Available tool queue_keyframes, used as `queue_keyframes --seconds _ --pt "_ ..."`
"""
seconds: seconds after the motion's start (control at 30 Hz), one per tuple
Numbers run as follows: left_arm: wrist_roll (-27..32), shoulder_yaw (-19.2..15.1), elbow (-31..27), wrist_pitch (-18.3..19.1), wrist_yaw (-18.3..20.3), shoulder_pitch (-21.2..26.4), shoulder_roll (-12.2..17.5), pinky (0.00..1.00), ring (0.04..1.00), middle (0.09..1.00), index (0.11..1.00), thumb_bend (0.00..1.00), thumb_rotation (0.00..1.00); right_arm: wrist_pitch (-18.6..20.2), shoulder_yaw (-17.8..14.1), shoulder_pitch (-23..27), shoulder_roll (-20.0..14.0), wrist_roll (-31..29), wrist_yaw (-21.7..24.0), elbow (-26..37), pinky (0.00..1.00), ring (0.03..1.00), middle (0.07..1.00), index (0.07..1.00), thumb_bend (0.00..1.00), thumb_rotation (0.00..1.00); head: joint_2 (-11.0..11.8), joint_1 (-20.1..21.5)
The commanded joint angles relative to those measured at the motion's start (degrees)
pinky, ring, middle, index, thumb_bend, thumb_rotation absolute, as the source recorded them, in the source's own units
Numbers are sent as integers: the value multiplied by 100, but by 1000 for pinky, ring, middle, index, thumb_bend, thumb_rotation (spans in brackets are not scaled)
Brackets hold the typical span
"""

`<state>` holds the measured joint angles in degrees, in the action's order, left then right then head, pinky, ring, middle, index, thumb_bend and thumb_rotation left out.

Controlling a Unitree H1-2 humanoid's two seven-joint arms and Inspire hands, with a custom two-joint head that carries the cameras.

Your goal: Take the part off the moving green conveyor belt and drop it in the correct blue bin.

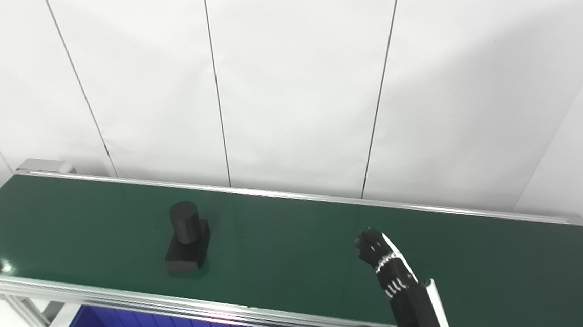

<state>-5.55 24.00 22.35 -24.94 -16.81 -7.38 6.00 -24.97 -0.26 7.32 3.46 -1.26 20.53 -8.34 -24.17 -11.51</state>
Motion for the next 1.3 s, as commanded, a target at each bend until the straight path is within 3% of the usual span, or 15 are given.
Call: queue_keyframes --seconds 0.0,0.1,0.33,0.67,1.07,1.27 --pt "15 12 -126 -198 -26 77 17 710 824 845 803 931 907 -196 15 345 6 151 -360 -62 819 847 873 888 874 369 -23 19" --pt "115 -30 -123 -198 117 70 0 725 832 848 801 941 894 -196 125 653 -40 447 -865 -380 783 824 859 879 839 271 -23 66" --pt "177 -115 -141 -198 333 60 -10 729 832 852 798 952 898 -196 399 1349 -114 580 -1495 -1097 743 803 848 858 835 203 -39 154" --pt "108 -118 -212 -198 311 -16 19 723 830 851 798 932 904 -195 646 2019 -69 596 -1868 -1987 722 790 840 847 876 204 -148 205" --pt "80 -59 -335 -198 291 -109 2 734 833 850 803 951 905 -195 883 2697 -18 696 -2158 -3088 695 785 846 817 878 116 -187 191" --pt "28 15 -365 -198 272 -118 -14 742 841 852 809 966 910 -195 1061 3048 -88 905 -2402 -3647 710 797 844 829 878 133 -179 136"
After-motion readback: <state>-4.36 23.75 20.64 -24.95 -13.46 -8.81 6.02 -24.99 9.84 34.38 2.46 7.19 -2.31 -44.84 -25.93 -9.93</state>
